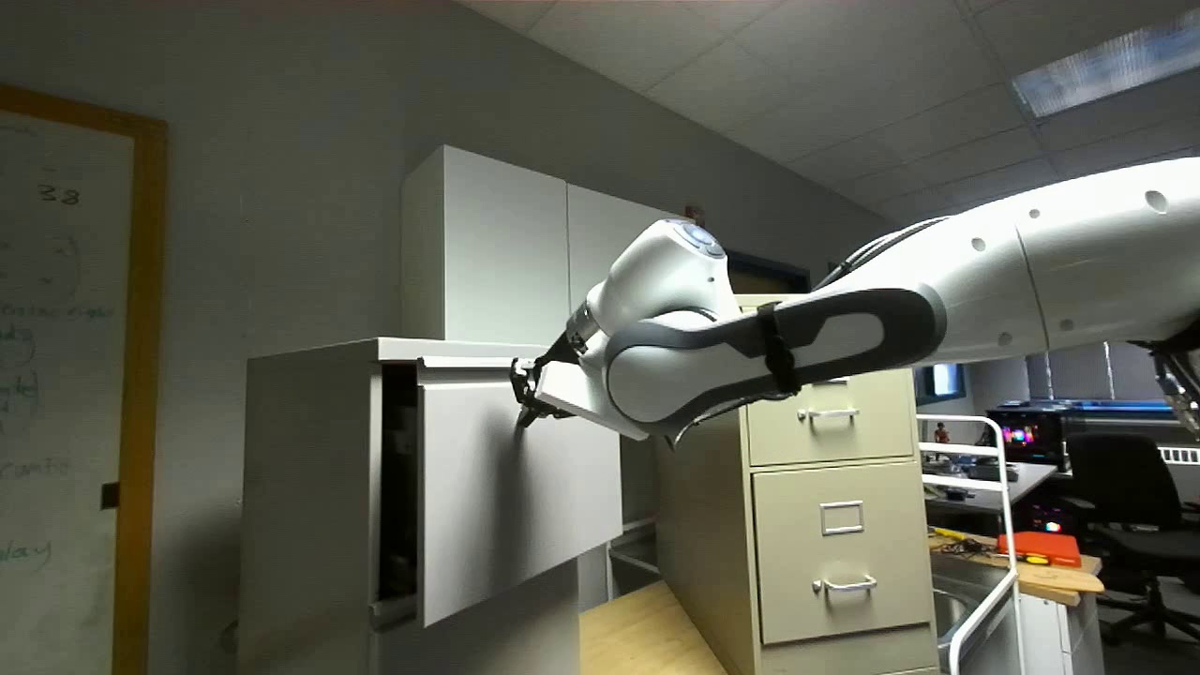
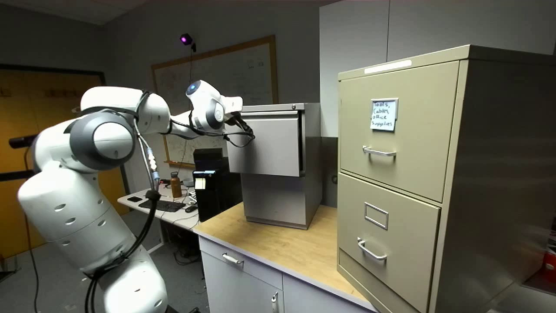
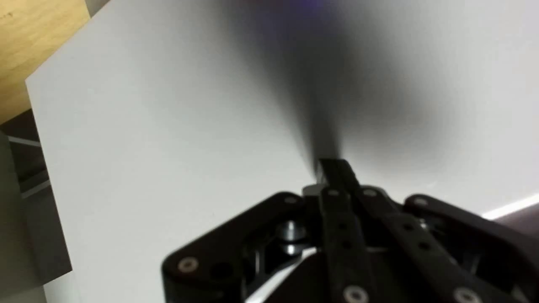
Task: Close the top drawer of the left cabinet
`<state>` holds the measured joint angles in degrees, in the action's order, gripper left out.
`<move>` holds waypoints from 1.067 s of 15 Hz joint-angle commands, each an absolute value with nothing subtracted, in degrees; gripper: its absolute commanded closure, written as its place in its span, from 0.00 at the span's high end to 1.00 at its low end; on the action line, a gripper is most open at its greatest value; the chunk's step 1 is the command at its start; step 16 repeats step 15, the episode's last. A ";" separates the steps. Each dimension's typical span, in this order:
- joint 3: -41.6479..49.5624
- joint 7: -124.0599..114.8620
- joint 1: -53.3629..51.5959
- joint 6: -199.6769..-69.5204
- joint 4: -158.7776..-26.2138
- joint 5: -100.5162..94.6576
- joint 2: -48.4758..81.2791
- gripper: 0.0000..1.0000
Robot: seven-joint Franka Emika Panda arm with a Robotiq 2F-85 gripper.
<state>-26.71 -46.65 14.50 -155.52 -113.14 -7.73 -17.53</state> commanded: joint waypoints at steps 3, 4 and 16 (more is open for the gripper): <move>-33.83 -53.76 19.23 -148.40 -95.23 -17.62 -4.30 0.00; -34.65 -54.79 19.27 -146.90 -92.75 -19.70 -2.34 0.00; -36.55 -60.71 9.90 -130.74 -70.72 -37.14 15.63 0.00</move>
